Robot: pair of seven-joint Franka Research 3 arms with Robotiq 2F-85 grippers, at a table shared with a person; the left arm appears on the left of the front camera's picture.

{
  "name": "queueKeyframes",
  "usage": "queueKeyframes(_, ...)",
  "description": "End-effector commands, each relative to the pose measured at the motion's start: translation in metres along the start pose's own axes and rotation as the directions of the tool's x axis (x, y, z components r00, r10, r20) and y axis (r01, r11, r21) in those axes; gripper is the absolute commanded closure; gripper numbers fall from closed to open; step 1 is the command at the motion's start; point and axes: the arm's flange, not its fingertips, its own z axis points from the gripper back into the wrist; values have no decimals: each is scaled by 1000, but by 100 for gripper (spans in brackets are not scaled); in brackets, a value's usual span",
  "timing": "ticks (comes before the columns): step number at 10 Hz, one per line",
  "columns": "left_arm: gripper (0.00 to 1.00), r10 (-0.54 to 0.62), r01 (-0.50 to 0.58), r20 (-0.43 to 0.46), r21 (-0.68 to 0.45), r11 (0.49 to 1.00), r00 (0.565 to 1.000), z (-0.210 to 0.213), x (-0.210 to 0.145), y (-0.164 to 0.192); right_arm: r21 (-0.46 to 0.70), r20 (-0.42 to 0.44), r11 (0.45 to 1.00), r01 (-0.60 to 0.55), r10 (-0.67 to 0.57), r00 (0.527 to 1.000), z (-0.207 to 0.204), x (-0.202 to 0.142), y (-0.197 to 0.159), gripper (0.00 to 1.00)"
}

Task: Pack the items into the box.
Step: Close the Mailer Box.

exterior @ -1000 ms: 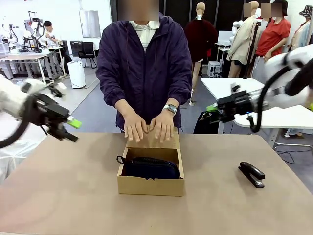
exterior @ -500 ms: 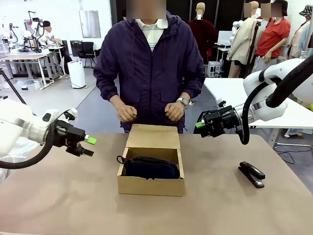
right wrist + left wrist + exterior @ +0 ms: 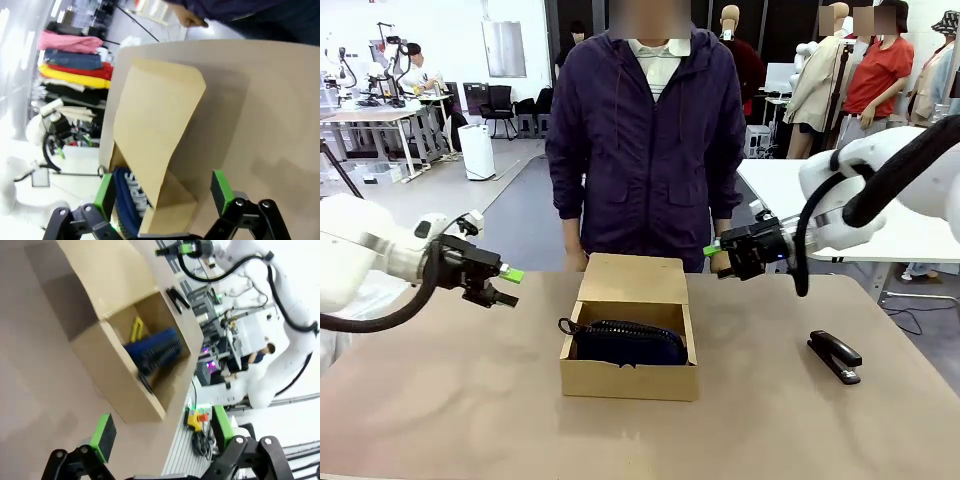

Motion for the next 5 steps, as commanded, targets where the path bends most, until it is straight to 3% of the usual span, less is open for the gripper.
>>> queueKeyframes(1, 0, 36, -32, 71, -60, 998, 997, -23, 54, 47, -21, 8, 986, 167, -167, 986, -34, 30, -1, 0)
queueKeyframes(3, 0, 90, -67, 206, -119, 991, 974, -66, 82, 89, -37, -37, 965, 258, -259, 965, -60, 32, -14, 0)
queueKeyframes(5, 0, 80, -42, 277, -139, 989, 958, -97, 84, 104, -44, -112, 947, 317, -320, 941, -77, 32, -20, 0)
